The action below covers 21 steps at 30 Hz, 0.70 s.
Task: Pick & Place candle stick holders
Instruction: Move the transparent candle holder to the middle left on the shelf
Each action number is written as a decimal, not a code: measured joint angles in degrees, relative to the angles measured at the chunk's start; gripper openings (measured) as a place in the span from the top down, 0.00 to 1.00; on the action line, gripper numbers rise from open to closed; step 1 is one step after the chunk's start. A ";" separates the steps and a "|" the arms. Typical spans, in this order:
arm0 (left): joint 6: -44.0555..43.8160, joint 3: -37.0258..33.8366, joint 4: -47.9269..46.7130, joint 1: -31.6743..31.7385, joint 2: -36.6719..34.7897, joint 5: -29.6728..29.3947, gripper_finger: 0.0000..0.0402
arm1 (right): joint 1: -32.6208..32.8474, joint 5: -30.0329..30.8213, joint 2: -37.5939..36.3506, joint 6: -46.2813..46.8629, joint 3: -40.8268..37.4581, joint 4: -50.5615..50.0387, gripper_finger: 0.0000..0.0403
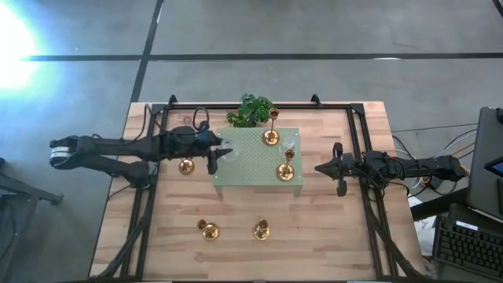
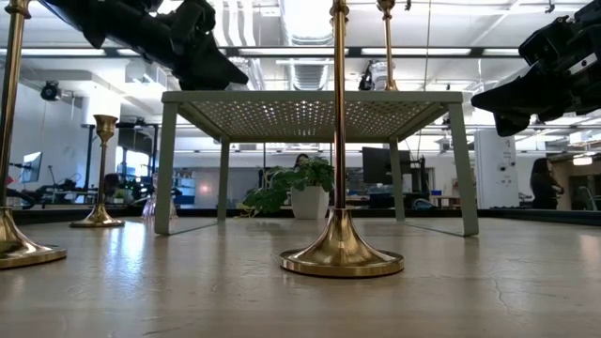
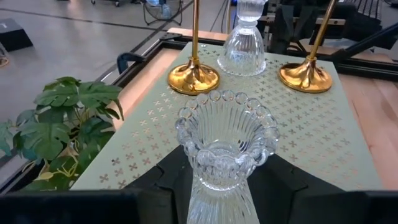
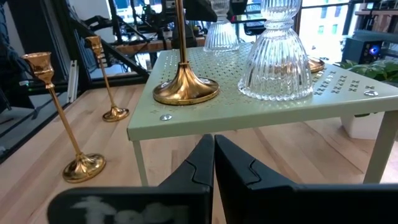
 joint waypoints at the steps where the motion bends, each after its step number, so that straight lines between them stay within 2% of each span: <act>1: 0.03 -0.02 0.00 0.04 0.08 0.00 0.65 | 0.00 0.01 0.02 0.00 0.00 0.01 0.98; 15: -0.67 0.98 -0.75 0.08 0.43 1.17 0.60 | 0.00 0.01 0.00 0.00 -0.01 0.00 0.98; 21: -0.05 2.34 -0.61 0.08 0.43 1.33 0.52 | 0.00 -0.01 0.00 0.00 0.00 0.00 0.98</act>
